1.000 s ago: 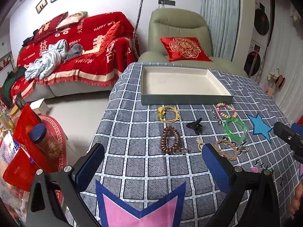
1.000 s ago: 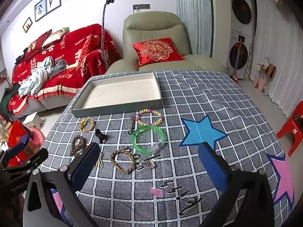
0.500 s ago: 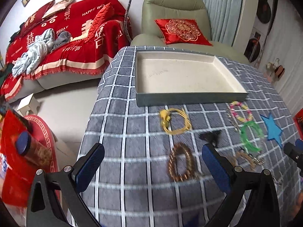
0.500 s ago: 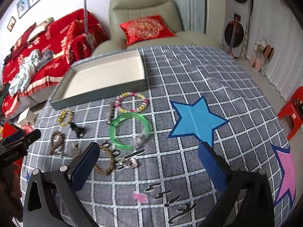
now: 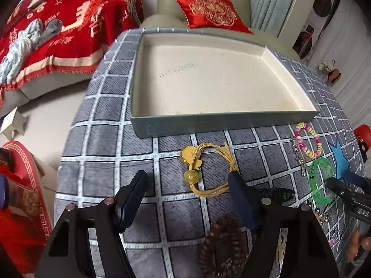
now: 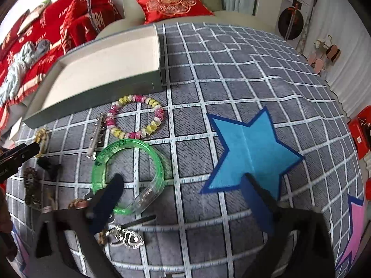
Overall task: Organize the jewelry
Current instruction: 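Grasp the yellow cord bracelet with the left tool while the right tool grasps the green bangle, then carry both bracelets into the tray and open both tools to release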
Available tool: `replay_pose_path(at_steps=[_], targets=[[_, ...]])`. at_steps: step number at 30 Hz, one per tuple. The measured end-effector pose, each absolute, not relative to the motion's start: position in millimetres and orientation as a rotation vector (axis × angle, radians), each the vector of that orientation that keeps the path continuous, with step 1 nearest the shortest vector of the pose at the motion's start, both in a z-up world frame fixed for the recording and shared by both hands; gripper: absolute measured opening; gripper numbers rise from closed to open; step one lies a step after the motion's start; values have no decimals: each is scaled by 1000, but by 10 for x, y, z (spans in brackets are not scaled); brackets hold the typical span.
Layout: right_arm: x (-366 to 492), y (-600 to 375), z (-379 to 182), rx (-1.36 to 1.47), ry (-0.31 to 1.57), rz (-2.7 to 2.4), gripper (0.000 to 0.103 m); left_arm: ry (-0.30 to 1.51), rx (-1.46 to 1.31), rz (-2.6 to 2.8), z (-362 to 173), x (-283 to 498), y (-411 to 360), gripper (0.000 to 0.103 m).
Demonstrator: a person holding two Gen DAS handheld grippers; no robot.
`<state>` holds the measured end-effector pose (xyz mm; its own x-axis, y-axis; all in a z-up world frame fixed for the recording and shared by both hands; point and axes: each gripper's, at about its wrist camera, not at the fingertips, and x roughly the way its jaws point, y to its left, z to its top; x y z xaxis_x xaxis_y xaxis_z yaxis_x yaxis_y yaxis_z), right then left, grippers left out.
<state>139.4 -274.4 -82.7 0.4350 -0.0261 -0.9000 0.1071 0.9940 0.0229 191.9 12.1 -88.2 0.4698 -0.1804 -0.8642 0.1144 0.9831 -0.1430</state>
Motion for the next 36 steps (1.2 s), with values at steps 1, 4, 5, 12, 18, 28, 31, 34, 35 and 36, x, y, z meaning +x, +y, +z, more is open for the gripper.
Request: replay_pose_path(at_steps=[1, 4, 5, 12, 18, 28, 31, 34, 35, 36], targets=[[1423, -2740, -859, 79, 1133, -79, 84, 1057, -56, -176, -880, 1934, 105, 87], [1462, -2682, -864, 43, 1123, -73, 78, 1053, -32, -180, -888, 1964, 43, 80], [1466, -2666, -858, 38, 1123, -67, 74, 1047, -19, -176, -888, 1965, 21, 79], [1460, -2534, -816, 13, 1122, -30, 29, 1011, 20, -202, -862, 1946, -56, 29], [1402, -2493, -761, 41, 1115, -22, 12, 1007, -42, -262, -786, 1861, 27, 29], [1459, -2503, -259, 117, 1045, 52, 12, 933, -107, -329, -244, 1855, 124, 29], [1618, -2482, -118, 134, 1020, 73, 12, 897, -113, -338, -38, 1957, 145, 29], [1820, -2440, -22, 146, 1003, 84, 12, 877, -93, -325, 85, 2069, 151, 29], [1896, -2435, 7, 153, 997, 89, 12, 867, -81, -318, 132, 2138, 153, 29], [1961, -2430, 30, 158, 992, 94, 12, 862, -77, -315, 168, 2212, 158, 29]])
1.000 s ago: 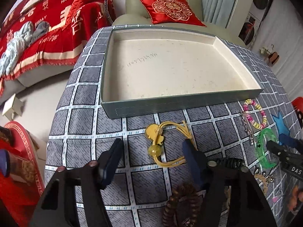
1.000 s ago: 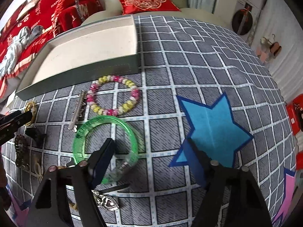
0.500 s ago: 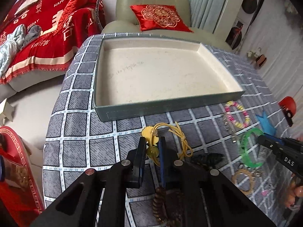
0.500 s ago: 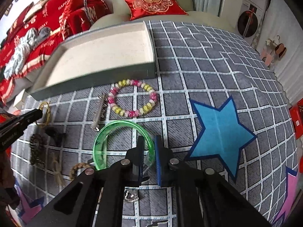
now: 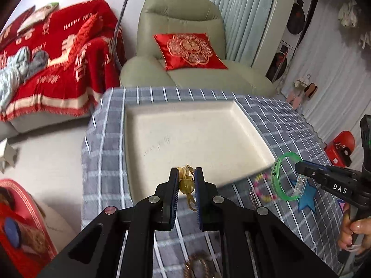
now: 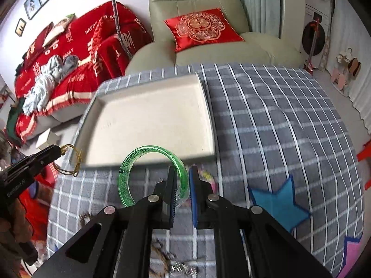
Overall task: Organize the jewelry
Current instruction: 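Carry both bracelets into the tray and open both tools to release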
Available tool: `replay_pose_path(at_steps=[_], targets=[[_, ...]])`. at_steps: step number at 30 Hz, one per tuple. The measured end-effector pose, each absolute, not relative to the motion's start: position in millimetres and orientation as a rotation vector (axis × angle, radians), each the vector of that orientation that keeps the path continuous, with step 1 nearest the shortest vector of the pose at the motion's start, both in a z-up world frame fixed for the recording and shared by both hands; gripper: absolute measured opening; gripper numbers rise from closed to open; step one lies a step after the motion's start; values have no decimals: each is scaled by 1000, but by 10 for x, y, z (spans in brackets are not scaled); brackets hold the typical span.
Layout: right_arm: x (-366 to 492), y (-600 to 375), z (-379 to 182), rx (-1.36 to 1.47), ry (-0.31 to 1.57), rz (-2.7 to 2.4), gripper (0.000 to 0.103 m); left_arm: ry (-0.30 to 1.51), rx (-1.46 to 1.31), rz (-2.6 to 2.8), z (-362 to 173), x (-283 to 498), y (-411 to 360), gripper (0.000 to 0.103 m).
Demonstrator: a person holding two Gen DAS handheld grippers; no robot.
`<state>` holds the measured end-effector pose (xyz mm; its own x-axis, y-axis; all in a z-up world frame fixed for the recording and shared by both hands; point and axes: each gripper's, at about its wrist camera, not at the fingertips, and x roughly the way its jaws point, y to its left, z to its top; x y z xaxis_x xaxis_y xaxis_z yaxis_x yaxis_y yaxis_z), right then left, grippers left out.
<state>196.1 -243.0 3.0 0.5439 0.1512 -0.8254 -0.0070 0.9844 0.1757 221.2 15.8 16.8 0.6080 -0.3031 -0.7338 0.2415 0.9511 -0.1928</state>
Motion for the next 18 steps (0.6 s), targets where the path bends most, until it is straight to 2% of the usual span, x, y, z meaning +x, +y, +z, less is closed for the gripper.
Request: replay_pose_path(at_steps=[6, 18], targets=[[2477, -2361, 5, 201, 1003, 108, 12, 885, -98, -299, 135, 2716, 113, 29], [3223, -2302, -521, 237, 1071, 62, 12, 978, -2, -256, -583, 3310, -185, 29]])
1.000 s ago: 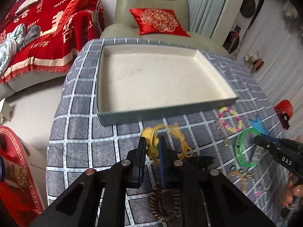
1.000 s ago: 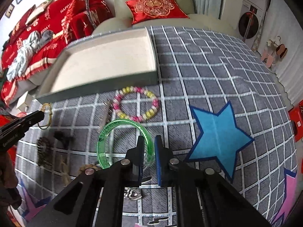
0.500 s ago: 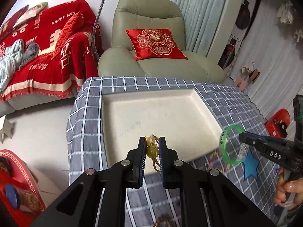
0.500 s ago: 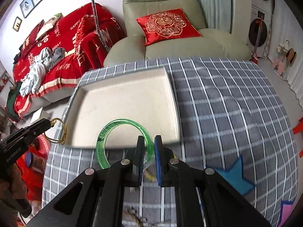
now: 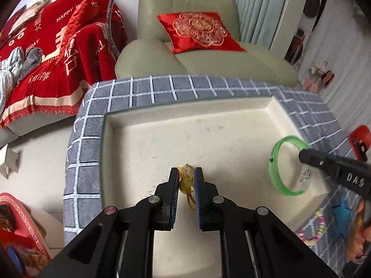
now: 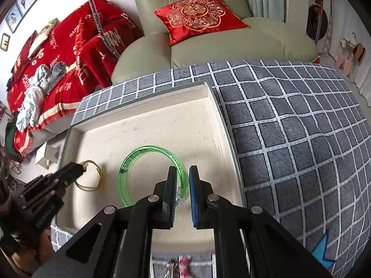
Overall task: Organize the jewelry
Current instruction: 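Carry both bracelets into the tray and open both tools to release, then grasp the brown bead bracelet with the left tool while the right tool grasps the heart pendant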
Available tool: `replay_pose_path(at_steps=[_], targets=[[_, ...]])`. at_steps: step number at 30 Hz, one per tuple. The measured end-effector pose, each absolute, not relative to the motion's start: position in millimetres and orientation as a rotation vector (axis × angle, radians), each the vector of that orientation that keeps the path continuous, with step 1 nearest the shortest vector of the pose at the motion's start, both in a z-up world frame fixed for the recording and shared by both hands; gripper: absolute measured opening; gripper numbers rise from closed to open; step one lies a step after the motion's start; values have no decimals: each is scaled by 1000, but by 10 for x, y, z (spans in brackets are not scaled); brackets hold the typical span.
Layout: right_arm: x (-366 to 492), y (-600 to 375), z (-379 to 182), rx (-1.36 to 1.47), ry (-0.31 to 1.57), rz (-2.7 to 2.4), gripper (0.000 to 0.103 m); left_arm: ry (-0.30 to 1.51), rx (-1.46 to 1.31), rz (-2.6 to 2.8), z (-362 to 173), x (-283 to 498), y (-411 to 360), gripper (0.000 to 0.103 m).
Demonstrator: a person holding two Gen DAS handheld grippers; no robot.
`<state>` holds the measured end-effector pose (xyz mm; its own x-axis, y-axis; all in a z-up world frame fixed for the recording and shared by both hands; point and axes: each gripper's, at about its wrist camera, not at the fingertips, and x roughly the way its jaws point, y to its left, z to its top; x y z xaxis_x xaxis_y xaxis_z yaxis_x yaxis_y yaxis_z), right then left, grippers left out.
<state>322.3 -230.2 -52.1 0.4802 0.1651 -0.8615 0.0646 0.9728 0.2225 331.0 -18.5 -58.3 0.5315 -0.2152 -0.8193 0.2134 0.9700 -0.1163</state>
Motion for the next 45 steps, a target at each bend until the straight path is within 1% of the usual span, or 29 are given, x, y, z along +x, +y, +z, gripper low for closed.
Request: replay_pose_path(at_steps=[7, 13, 15, 16, 17, 18, 19, 27, 28, 29, 30, 31, 33, 36, 37, 38, 39, 41, 43, 44, 45], targets=[[3326, -2232, -773, 186, 1092, 48, 11, 1020, 72, -191, -797, 3359, -247, 29], [3294, -2230, -837, 165, 1091, 66, 13, 1001, 111, -154, -803, 3340, -310, 30], [3273, -2237, -829, 157, 1087, 70, 19, 998, 122, -137, -799, 3331, -332, 30], [3273, -2236, -817, 154, 1083, 72, 34, 998, 123, -131, -797, 3327, -336, 30], [3256, -2255, -792, 163, 1070, 81, 56, 998, 124, -129, -796, 3333, -333, 30], [3233, -2275, -761, 178, 1053, 90, 63, 999, 124, -128, -794, 3332, -335, 30], [3205, -2308, -713, 198, 1031, 97, 65, 998, 121, -127, -793, 3331, -333, 30], [2880, -2506, -257, 328, 894, 161, 65, 995, 103, -114, -701, 3291, -274, 30], [2823, -2508, -205, 334, 883, 163, 65, 986, 97, -119, -670, 3289, -269, 31], [2763, -2503, -152, 334, 873, 162, 65, 979, 95, -125, -650, 3270, -270, 42], [2709, -2490, -108, 332, 867, 158, 65, 972, 95, -128, -636, 3261, -266, 95], [2655, -2475, -73, 329, 862, 154, 65, 959, 95, -113, -617, 3249, -257, 103], [2509, -2463, 2, 336, 852, 144, 66, 904, 87, -108, -531, 3177, -232, 103], [2283, -2459, 72, 350, 854, 127, 69, 912, 57, -135, -444, 3122, -180, 103], [2204, -2459, 94, 357, 857, 121, 73, 899, 55, -140, -395, 3076, -163, 103], [2141, -2460, 109, 362, 858, 118, 79, 873, 61, -143, -327, 3006, -146, 103], [2054, -2465, 138, 370, 853, 116, 82, 846, 69, -147, -253, 2925, -131, 103], [1904, -2484, 181, 373, 838, 111, 83, 815, 76, -164, -133, 2767, -100, 103], [1748, -2502, 236, 368, 821, 99, 95, 818, 64, -188, -50, 2604, -42, 103], [1657, -2515, 272, 368, 803, 92, 103, 826, 57, -198, -34, 2548, -28, 103], [1545, -2539, 314, 373, 771, 77, 103, 834, 44, -209, -19, 2449, 7, 103]])
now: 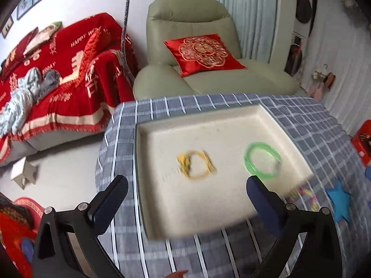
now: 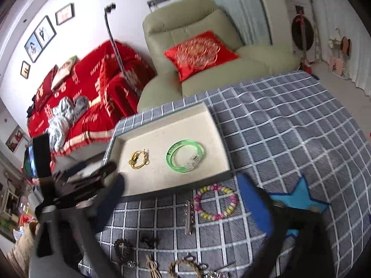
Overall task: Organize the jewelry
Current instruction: 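Grasp the brown bead bracelet with the left tool while the right tool grasps the heart pendant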
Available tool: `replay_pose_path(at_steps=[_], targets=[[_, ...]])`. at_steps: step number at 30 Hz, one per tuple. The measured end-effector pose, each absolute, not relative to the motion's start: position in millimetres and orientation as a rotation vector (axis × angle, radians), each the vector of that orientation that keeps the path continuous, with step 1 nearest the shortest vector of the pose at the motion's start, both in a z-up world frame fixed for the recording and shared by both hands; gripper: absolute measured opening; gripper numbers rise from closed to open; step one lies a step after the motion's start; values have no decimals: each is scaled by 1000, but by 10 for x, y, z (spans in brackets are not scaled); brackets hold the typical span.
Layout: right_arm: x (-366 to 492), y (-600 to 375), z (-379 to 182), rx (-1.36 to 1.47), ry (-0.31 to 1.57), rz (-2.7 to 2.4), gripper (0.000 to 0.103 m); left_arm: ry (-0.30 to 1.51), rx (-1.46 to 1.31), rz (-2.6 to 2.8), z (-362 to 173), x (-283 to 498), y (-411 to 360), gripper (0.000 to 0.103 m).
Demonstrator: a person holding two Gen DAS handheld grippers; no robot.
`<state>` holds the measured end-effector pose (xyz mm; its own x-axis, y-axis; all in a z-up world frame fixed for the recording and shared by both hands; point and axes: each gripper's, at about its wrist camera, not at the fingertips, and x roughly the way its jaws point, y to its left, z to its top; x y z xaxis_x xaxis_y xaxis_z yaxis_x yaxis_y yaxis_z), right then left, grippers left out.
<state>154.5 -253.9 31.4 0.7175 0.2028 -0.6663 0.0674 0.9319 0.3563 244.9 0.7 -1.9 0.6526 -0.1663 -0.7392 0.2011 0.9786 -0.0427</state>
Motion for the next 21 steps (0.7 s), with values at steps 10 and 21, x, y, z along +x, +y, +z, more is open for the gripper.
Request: replay_pose_path(at_steps=[10, 21], targets=[[853, -2550, 213, 332, 870, -7, 103, 900, -28, -218, -307, 1513, 307, 103], [374, -2413, -582, 288, 1037, -59, 103, 945, 41, -244, -620, 1104, 342, 103]])
